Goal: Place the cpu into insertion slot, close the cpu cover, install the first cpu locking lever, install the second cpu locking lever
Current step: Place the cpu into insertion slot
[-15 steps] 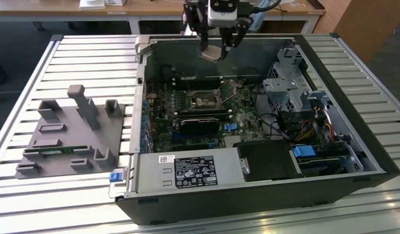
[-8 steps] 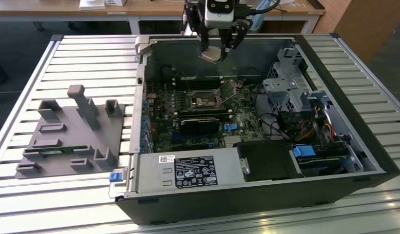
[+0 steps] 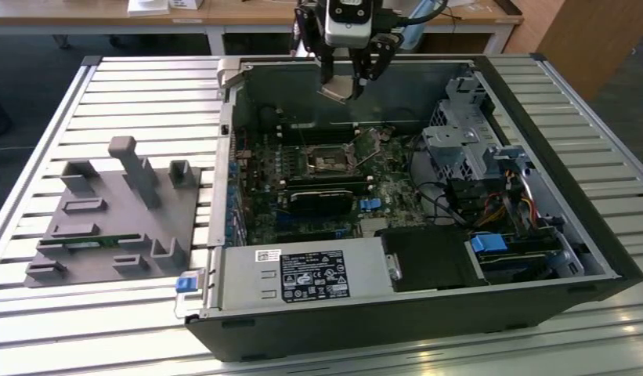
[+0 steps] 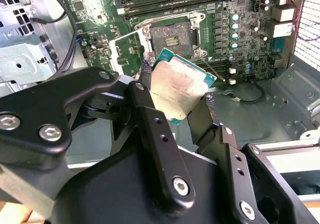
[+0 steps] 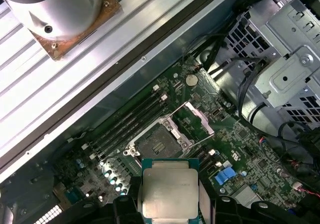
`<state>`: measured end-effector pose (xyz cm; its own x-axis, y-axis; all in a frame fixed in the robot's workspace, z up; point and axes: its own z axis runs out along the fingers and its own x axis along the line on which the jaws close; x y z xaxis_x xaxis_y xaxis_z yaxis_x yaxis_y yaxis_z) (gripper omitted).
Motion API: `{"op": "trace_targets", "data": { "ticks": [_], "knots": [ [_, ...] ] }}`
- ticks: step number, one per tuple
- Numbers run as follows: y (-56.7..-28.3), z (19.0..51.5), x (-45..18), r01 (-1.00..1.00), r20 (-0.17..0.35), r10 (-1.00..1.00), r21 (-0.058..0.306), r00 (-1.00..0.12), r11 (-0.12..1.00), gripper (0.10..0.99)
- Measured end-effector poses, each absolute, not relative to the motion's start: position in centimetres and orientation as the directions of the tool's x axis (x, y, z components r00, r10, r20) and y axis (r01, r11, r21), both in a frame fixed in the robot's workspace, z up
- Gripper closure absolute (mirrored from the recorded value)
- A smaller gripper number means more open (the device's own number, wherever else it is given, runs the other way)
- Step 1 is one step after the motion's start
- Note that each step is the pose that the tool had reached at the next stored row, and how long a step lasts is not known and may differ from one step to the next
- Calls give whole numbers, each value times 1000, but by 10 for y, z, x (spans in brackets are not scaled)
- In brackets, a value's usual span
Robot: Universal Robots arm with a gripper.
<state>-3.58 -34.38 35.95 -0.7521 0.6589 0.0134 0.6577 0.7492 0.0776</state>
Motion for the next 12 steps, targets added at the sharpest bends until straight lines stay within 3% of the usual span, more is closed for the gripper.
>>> {"op": "trace_targets", "data": {
  "ticks": [12],
  "knots": [
    [-344,357,-36,713,13,715,77,-699,697,549]
  ]
}}
